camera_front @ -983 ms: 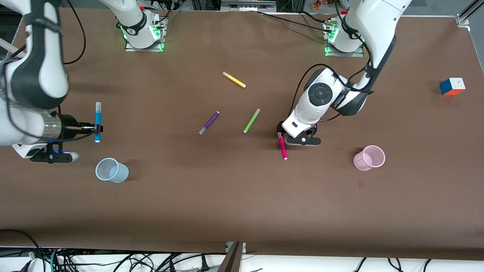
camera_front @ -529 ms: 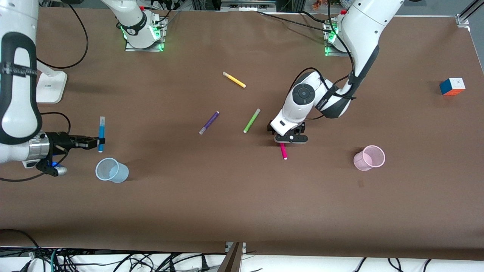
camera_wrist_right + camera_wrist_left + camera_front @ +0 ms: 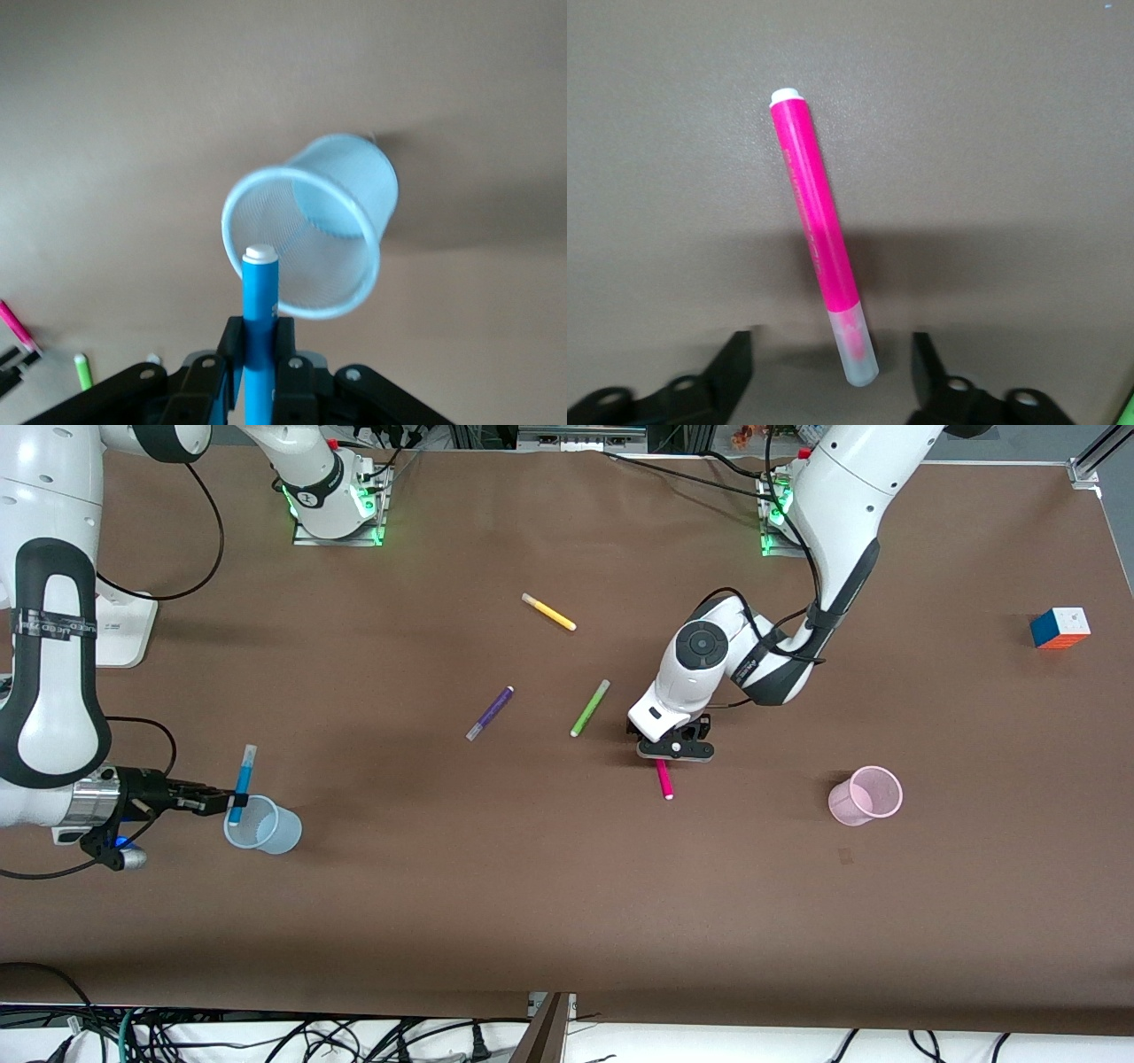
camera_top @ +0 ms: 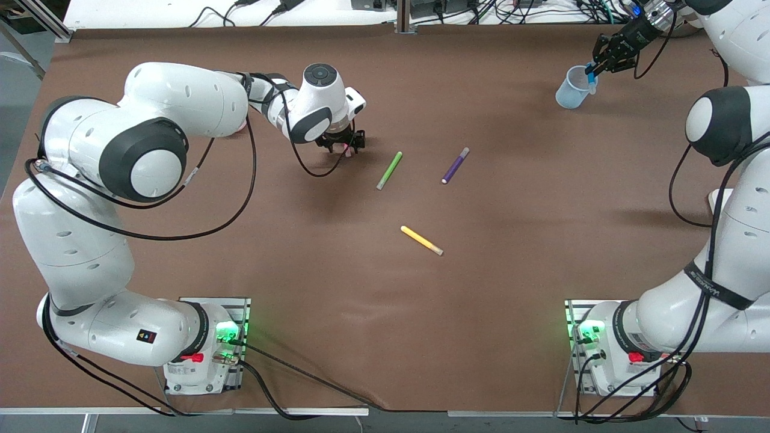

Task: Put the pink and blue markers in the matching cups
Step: 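Drop the blue marker into the blue cup while the left gripper grasps pink, then carry the pink marker over the pink cup while the right gripper withdraws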

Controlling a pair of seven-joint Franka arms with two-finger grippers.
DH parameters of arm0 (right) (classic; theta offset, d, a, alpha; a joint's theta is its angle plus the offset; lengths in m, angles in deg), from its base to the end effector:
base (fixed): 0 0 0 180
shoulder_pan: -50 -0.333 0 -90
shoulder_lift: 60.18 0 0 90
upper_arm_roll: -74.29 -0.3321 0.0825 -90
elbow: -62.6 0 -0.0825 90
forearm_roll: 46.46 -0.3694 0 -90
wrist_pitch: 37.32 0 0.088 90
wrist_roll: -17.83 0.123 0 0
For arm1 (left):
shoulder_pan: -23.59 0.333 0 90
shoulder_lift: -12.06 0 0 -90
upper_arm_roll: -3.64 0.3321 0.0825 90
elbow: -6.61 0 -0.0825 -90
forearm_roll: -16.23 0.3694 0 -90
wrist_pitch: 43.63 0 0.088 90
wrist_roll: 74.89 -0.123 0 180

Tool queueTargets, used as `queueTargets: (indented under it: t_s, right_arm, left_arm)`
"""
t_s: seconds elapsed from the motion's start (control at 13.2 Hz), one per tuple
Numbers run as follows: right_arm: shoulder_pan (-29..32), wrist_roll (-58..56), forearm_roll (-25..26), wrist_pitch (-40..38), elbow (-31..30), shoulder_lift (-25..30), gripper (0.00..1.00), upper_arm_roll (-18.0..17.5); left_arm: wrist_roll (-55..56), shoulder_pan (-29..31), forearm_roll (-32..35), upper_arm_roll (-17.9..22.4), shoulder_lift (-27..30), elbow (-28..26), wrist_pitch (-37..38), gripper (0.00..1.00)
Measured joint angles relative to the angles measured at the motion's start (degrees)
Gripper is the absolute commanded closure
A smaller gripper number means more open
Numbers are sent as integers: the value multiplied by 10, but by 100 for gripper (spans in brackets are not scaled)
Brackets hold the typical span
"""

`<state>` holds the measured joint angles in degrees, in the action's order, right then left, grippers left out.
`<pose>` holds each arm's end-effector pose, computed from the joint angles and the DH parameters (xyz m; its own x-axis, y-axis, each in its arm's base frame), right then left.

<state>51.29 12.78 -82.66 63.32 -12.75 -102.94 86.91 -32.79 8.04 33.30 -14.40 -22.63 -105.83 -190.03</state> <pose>0.7060 -0.0749 0.2934 0.9305 -0.2536 -0.2642 -0.3482 -0.8362 -0.4237 0.5168 -0.3372 0.1864 0.9989 -0.0431 0.0206 -0.0436 -0.9987 0.0268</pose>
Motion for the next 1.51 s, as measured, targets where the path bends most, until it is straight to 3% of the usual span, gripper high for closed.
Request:
queueTargets:
  t_s: [0.23, 0.68, 0.76, 0.83, 0.91, 0.98, 1.06, 1.51]
  right_arm:
    - [13, 0, -58, 8, 4, -22, 100, 0]
    - [26, 0, -137, 8, 6, -52, 100, 0]
    - [29, 0, -141, 8, 7, -56, 88, 0]
    - [31, 0, -144, 8, 8, -59, 38, 0]
    - [31, 0, -145, 8, 9, -60, 35, -1]
    - [31, 0, -145, 8, 9, -60, 14, -1]
    - [31, 0, -146, 8, 10, -60, 6, -1]
    - [31, 0, -148, 4, 19, -60, 5, -1]
  left_arm:
    - [0, -1, 0, 0, -4, 0, 0, 64]
    - [0, -1, 0, 2, -5, 3, 1, 81]
    - [0, 0, 0, 3, -5, 4, 4, 85]
    - [0, 0, 0, 3, -5, 6, 13, 86]
    - [-2, 0, 1, 3, -4, 10, 27, 86]
    - [-7, 0, 3, 3, -2, 16, 48, 86]
    - [-15, 1, 4, 3, 1, 25, 79, 86]
    - [-154, 3, 7, 7, 17, 128, 338, 87]
